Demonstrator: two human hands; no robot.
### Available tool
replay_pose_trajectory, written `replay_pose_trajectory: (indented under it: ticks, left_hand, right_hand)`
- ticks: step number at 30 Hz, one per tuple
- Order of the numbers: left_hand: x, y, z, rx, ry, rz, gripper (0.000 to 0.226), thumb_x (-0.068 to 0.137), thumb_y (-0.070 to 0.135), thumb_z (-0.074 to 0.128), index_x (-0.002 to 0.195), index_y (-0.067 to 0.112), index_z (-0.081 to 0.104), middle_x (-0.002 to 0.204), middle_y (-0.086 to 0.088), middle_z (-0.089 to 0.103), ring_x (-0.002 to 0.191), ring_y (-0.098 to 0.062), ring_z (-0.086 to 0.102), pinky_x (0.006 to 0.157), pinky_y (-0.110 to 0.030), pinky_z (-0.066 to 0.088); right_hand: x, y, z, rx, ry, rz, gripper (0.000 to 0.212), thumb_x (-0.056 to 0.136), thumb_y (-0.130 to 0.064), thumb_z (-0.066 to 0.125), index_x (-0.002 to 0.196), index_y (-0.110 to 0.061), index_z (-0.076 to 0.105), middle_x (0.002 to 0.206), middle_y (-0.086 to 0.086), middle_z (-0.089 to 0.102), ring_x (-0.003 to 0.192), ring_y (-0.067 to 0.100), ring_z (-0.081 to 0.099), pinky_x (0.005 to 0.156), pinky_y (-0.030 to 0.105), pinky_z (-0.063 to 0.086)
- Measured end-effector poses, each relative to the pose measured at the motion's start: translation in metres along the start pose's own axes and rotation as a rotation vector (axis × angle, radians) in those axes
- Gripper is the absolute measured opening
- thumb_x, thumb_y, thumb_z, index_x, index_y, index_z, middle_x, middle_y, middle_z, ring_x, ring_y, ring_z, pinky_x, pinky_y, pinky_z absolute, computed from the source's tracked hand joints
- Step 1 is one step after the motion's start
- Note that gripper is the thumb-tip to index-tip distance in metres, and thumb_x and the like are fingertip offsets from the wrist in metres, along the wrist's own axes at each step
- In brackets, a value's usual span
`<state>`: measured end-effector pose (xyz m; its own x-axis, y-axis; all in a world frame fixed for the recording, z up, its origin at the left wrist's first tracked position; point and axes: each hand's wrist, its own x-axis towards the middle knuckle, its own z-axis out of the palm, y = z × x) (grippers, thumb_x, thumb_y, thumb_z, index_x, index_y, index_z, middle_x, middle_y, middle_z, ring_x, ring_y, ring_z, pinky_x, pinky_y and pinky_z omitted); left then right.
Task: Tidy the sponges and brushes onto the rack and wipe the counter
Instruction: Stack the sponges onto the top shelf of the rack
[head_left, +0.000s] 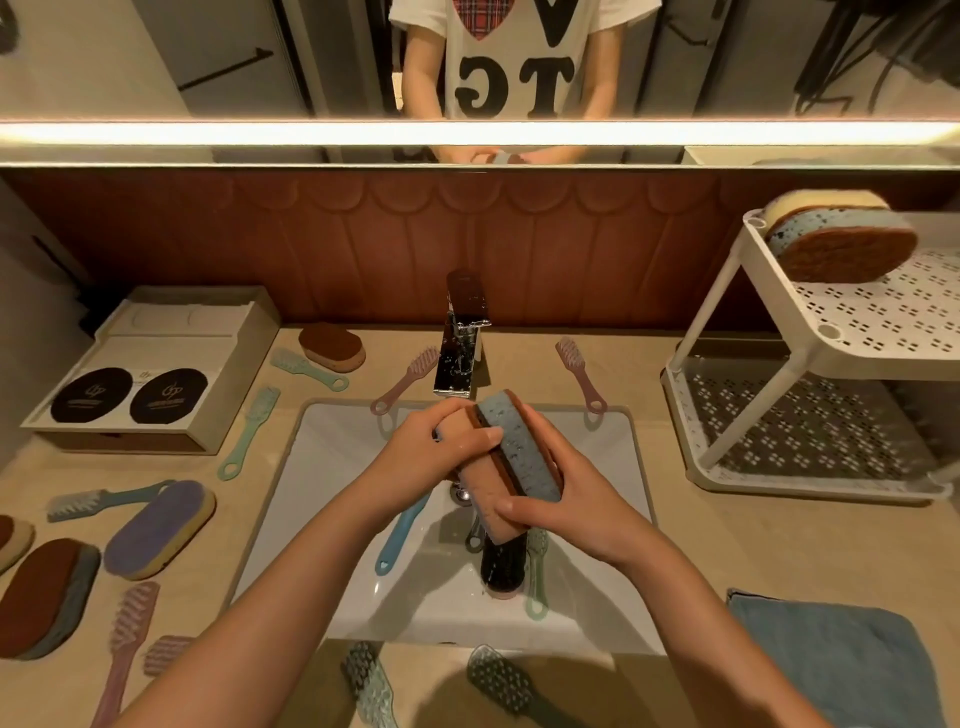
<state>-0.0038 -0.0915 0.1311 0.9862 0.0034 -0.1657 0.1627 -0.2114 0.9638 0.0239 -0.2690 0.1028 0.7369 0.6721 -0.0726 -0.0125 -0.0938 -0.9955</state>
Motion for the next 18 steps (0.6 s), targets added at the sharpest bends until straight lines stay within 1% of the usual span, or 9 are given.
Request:
replay_pose_trajectory:
  ticks: [2,6,8,10,11,13,14,16,18]
  left_hand:
    - [0.000,0.003,0.004,-0.056,0.024,-0.048,0.026,0.088,0.025,0.059,0.112,0.016,0.057,0.095,0.000,0.064,0.074,-0.001,0.067,0.063,-0.019,0.056]
    - [0.001,-0.002,0.012,-0.202,0.125,-0.160,0.038,0.087,0.037,0.057,0.120,0.018,0.048,0.107,-0.007,0.064,0.094,-0.018,0.063,0.084,-0.037,0.052]
    - [-0.001,-0.006,0.016,-0.287,0.171,-0.214,0.043,0.084,0.045,0.056,0.120,0.021,0.049,0.116,-0.008,0.062,0.102,-0.017,0.060,0.085,-0.036,0.047]
    - [-0.006,-0.012,0.022,-0.332,0.135,-0.267,0.053,0.074,0.055,0.056,0.117,0.024,0.051,0.117,-0.001,0.062,0.108,-0.014,0.057,0.088,-0.035,0.046]
    - [-0.008,-0.014,0.025,-0.370,0.101,-0.293,0.052,0.072,0.056,0.056,0.113,0.025,0.053,0.113,0.001,0.063,0.106,-0.013,0.057,0.089,-0.035,0.046]
    - [-0.011,-0.016,0.034,-0.455,0.045,-0.318,0.039,0.079,0.048,0.056,0.111,0.026,0.055,0.109,0.002,0.067,0.101,-0.013,0.062,0.089,-0.033,0.049]
    - [-0.010,-0.015,0.037,-0.494,0.034,-0.312,0.037,0.083,0.041,0.056,0.116,0.024,0.055,0.111,0.000,0.068,0.101,-0.014,0.065,0.087,-0.031,0.052]
    - [-0.007,-0.015,0.040,-0.579,0.046,-0.278,0.043,0.086,0.030,0.059,0.127,0.019,0.052,0.117,-0.006,0.067,0.104,-0.018,0.066,0.083,-0.028,0.056]
    - [-0.006,-0.014,0.037,-0.630,0.068,-0.245,0.041,0.087,0.021,0.058,0.127,0.014,0.053,0.116,-0.010,0.067,0.104,-0.020,0.066,0.080,-0.027,0.057]
  right_hand:
    - [0.002,0.000,0.000,0.016,0.034,-0.008,0.080,0.079,-0.012,0.071,0.136,-0.049,0.030,0.136,-0.016,0.046,0.122,0.000,0.049,0.092,0.021,0.049]
    - [0.005,0.000,0.001,0.079,0.135,0.021,0.073,0.080,-0.015,0.070,0.137,-0.044,0.034,0.132,-0.009,0.053,0.118,0.005,0.054,0.089,0.024,0.052]
    - [0.008,0.001,0.001,0.119,0.209,0.042,0.072,0.076,-0.024,0.071,0.137,-0.038,0.038,0.128,-0.005,0.056,0.116,0.011,0.056,0.091,0.032,0.053]
    - [0.010,0.006,0.002,0.166,0.276,0.078,0.073,0.073,-0.028,0.071,0.138,-0.036,0.038,0.127,-0.003,0.058,0.117,0.015,0.056,0.097,0.042,0.050]
    - [0.011,0.008,0.003,0.183,0.288,0.090,0.072,0.075,-0.027,0.071,0.138,-0.036,0.037,0.127,-0.002,0.057,0.118,0.016,0.055,0.099,0.044,0.049]
    - [0.011,0.010,0.008,0.168,0.267,0.088,0.073,0.077,-0.024,0.070,0.140,-0.037,0.034,0.130,-0.003,0.055,0.120,0.015,0.054,0.099,0.040,0.049]
    - [0.011,0.010,0.012,0.151,0.240,0.083,0.077,0.077,-0.022,0.070,0.141,-0.039,0.031,0.132,-0.004,0.053,0.121,0.014,0.053,0.098,0.037,0.049]
    - [0.011,0.011,0.020,0.126,0.171,0.075,0.091,0.074,-0.020,0.072,0.144,-0.043,0.018,0.140,-0.007,0.045,0.127,0.010,0.047,0.101,0.036,0.047]
    - [0.012,0.013,0.023,0.067,0.111,0.068,0.107,0.065,-0.031,0.079,0.143,-0.052,0.007,0.146,-0.010,0.036,0.133,0.010,0.041,0.105,0.040,0.043]
